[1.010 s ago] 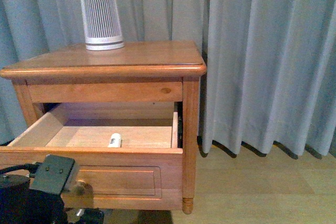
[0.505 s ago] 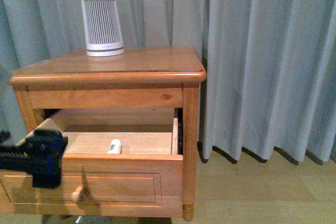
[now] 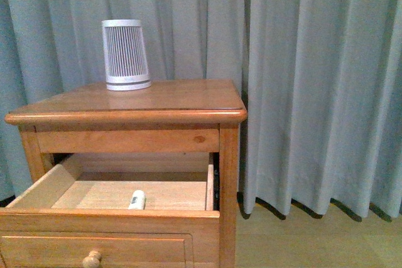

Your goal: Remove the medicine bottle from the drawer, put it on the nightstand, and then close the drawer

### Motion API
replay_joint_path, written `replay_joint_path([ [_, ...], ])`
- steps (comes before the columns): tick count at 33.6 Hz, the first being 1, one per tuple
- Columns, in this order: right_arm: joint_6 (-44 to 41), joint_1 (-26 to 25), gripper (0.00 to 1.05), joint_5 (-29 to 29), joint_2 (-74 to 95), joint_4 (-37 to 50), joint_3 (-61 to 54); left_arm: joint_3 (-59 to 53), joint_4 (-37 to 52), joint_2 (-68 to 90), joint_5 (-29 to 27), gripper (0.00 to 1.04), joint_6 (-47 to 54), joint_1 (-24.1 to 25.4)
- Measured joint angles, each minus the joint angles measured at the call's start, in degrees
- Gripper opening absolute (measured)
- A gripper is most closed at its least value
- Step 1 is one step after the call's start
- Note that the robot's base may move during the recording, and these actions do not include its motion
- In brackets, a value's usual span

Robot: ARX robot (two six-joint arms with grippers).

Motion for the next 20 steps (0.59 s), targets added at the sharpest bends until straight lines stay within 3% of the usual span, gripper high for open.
replay_joint_path([
  [7,0.0,0.0,0.98,0.0,0.0,0.0,0.0,-3.3,-1.6,-5.4,-3.5,0.96,-1.2,-0.8],
  [8,0.0,0.0,0.98,0.0,0.0,0.0,0.0,-4.2,0.6,-5.8,-7.3,0.90,-0.7,-1.4],
  [11,0.0,0.0,0.98,0.0,0.0,0.0,0.0,-6.4,2.5,-7.7,-10.8,0.78,0.0,-0.3],
  [16,0.0,0.0,0.98,-0.1,0.0,0.0,0.0,-9.5,2.6,-10.5,-8.0,0.57,0.4,3.7],
  [20,0.0,0.0,0.98,0.0,0.0,0.0,0.0,-12.1,-2.4,-18.0,-4.7,0.30,0.7,6.8],
])
